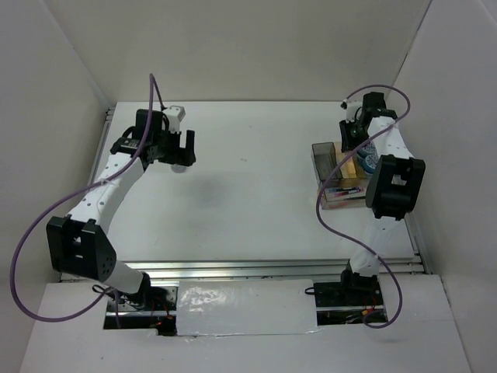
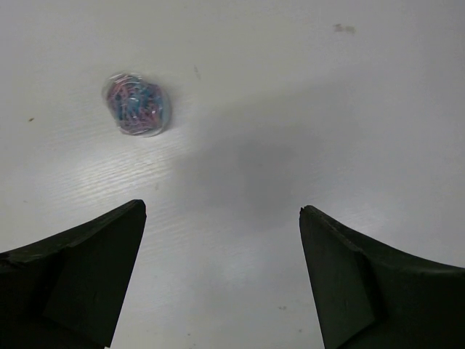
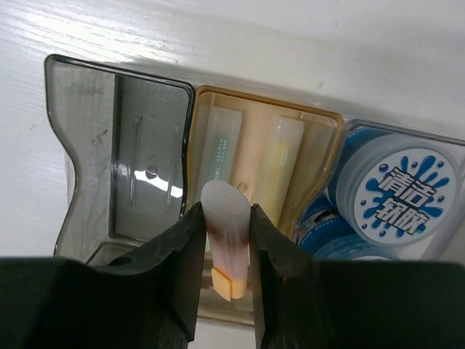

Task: Sort the stationery into containers
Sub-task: Place the pen in the storage box.

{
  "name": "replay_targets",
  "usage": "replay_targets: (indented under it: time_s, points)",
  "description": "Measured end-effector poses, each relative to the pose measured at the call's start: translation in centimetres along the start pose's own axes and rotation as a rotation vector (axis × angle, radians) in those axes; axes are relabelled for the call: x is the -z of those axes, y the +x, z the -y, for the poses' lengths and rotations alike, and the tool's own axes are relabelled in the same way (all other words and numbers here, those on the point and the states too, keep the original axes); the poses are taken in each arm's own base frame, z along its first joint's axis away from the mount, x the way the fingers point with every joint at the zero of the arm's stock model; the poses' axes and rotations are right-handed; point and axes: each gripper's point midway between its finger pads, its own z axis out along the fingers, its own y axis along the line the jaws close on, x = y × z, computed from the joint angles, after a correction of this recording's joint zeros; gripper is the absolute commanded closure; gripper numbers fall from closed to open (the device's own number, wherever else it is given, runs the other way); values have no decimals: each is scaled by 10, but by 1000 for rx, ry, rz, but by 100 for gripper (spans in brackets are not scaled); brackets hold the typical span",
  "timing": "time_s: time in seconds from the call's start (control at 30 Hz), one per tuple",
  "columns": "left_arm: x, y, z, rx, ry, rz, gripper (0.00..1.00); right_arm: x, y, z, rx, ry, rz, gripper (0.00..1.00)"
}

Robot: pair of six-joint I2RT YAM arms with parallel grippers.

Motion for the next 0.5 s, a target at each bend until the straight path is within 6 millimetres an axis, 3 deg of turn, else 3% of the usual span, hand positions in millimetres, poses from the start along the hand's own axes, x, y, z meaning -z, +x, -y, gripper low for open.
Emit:
replay_targets:
  time_s: [0.03,0.17,0.37,0.5]
  points:
    - [-3,2,-8,-4,-21,-10,1,-3,1,0,0,-1,-6,59]
    - [-19,17,-35,-26,-90,-77,1,-12,8,-2,-15,-3,-35,39]
    - [-44,42,-65,-106,-141,-197,1,-12,7,-9,-11,-15,-37,38]
    - [-64,48,-81,-152,-182,-257,1,-8,5,-17,-10,-37,-34,38]
